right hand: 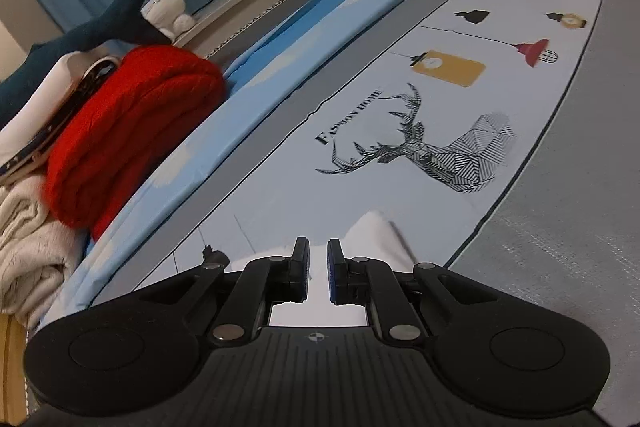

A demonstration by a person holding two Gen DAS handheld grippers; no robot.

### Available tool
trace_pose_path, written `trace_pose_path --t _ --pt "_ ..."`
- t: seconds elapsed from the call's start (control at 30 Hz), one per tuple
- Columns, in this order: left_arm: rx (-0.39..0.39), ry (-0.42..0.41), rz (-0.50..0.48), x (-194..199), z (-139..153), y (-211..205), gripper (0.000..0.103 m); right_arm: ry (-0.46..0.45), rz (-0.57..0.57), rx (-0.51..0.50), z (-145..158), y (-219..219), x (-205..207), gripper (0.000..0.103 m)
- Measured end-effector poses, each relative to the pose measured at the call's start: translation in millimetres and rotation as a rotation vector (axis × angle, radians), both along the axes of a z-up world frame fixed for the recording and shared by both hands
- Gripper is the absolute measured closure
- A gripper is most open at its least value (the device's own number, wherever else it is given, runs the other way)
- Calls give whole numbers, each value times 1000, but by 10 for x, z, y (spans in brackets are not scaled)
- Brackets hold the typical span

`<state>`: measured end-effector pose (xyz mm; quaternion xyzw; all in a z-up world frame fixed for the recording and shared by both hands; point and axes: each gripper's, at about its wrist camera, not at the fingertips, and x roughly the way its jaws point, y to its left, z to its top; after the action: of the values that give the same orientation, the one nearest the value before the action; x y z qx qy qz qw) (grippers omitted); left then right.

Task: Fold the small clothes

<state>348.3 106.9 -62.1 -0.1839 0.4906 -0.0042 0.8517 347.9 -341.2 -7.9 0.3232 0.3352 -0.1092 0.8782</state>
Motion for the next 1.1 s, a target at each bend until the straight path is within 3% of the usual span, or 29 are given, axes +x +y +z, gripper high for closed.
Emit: trace_pose_path --t 0.1,0.17,0.23,0.4,0.47,0.53,0.6,0.7,0.83,0.9,0.97,1.1 --pt "82 -82 68 -144 321 134 99 9 3 16 -27 13 -10 92" --pt "163 -82 157 -255 408 309 99 27 15 34 -62 46 -13 92" --pt "173 -44 256 -358 389 533 98 61 34 72 -135 70 13 90" --pt "116 26 294 -337 251 741 97 272 65 147 -540 146 102 89" --pt "122 18 301 -310 267 773 97 368 33 133 -687 127 78 93" --pt "100 7 306 -280 285 819 96 404 -24 108 -720 69 32 96" --pt "86 1 308 -228 279 845 96 403 -76 26 -637 53 5 93" --pt "57 19 320 -216 242 952 80 333 -120 -37 -495 51 -15 89" --pt "-16 57 354 -217 125 1062 71 272 -94 23 -450 75 -46 88" --pt "-46 77 368 -213 63 1099 68 296 -87 82 -483 128 -107 84" --pt "-69 94 382 -206 5 1133 58 333 -67 144 -556 188 -161 79" --pt "-87 127 399 -179 -110 1161 55 402 -23 221 -732 295 -81 74"
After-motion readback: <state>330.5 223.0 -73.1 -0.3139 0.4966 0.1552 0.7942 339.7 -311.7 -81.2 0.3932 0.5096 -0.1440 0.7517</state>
